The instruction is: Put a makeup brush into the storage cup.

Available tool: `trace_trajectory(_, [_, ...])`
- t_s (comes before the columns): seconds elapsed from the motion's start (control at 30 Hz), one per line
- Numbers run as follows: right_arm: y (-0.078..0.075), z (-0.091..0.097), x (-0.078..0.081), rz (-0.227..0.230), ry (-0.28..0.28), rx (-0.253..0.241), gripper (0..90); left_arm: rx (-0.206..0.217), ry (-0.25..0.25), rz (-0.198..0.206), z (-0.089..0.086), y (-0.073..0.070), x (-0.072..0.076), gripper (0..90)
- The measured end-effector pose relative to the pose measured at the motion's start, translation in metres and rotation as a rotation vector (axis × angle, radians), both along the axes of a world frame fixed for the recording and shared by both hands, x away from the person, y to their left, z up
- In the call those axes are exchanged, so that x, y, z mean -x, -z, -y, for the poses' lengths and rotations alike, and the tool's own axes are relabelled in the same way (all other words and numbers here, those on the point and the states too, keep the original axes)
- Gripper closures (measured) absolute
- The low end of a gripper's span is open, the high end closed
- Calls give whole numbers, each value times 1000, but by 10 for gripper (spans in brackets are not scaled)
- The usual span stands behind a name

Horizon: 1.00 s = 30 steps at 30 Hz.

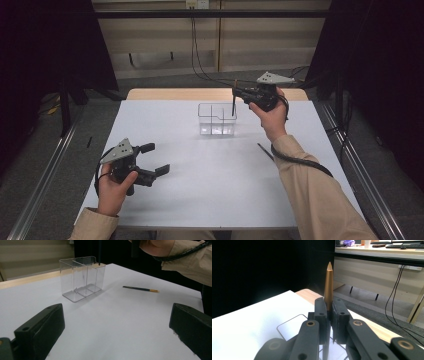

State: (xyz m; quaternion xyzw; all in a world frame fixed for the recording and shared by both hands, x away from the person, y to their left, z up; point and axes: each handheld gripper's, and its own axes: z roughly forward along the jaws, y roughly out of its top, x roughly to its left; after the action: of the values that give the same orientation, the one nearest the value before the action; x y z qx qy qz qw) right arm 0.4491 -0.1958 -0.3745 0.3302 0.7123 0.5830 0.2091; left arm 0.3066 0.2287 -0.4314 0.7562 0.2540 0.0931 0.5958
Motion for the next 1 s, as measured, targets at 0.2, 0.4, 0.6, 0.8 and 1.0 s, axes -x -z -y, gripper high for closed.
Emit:
trace_trajectory(0.2, [4, 0, -1, -3, -2, 0, 839, -4, 4, 6, 0, 0, 1, 1])
trace_trajectory(0.4, [10, -1, -1, -6, -4, 2, 839, -9, 6, 6, 1, -1, 1, 1])
trace_trajectory(0.6, [13, -1, 0, -6, -5, 1, 839, -4, 3, 7, 1, -1, 1, 1])
trace_trajectory(0.8, [16, -1, -1, -11, -5, 1, 838, -9, 5, 11, 1, -1, 2, 1])
trace_trajectory(1.0, [20, -3, 1, -23, -9, 11, 838, -10, 5, 12, 1, -1, 2, 1])
